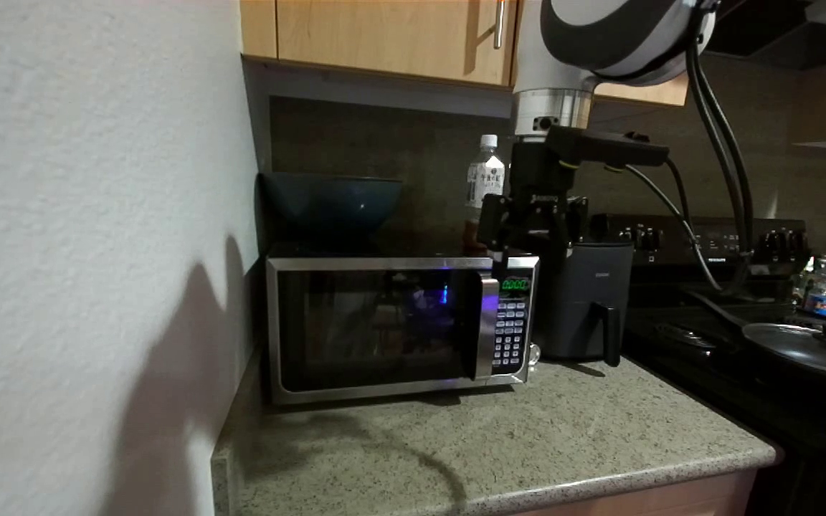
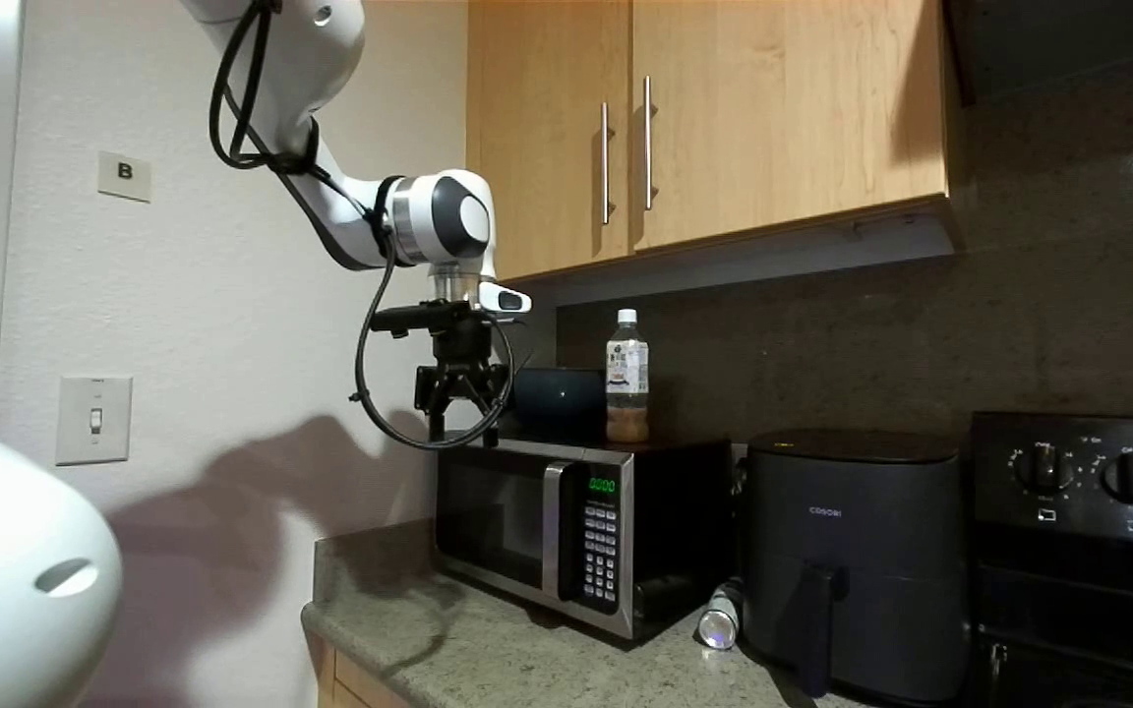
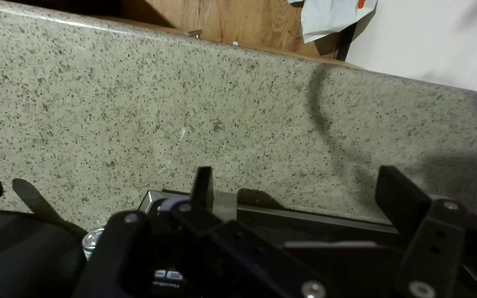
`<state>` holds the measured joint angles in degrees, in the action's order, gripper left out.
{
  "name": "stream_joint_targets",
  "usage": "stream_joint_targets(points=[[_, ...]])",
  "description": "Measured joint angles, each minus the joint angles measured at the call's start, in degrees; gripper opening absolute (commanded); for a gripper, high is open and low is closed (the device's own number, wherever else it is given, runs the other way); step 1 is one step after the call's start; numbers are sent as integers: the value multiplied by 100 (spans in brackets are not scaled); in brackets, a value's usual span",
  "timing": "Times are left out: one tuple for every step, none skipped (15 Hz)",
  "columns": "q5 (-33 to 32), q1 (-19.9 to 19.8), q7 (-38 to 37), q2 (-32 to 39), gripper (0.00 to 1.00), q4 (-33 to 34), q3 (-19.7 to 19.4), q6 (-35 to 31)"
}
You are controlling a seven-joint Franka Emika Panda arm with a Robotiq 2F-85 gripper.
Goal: Open the microwave door
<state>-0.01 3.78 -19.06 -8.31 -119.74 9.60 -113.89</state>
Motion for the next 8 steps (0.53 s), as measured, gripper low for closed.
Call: stream_joint_targets(points=[[-2,2,-7,13,100,24,2,0],[-2,4,-13,13,100,41,6,0],[-3,5,-15,13,100,50,8,0],[-3,5,-16,13,100,52,8,0],[-3,13,-16,13,100,52,0,0],[8,17,-16,20,100,52,-15,-6],[28,14,-71,55,100,52,-52,-66],[58,6,-157,130,100,53,-112,-154]])
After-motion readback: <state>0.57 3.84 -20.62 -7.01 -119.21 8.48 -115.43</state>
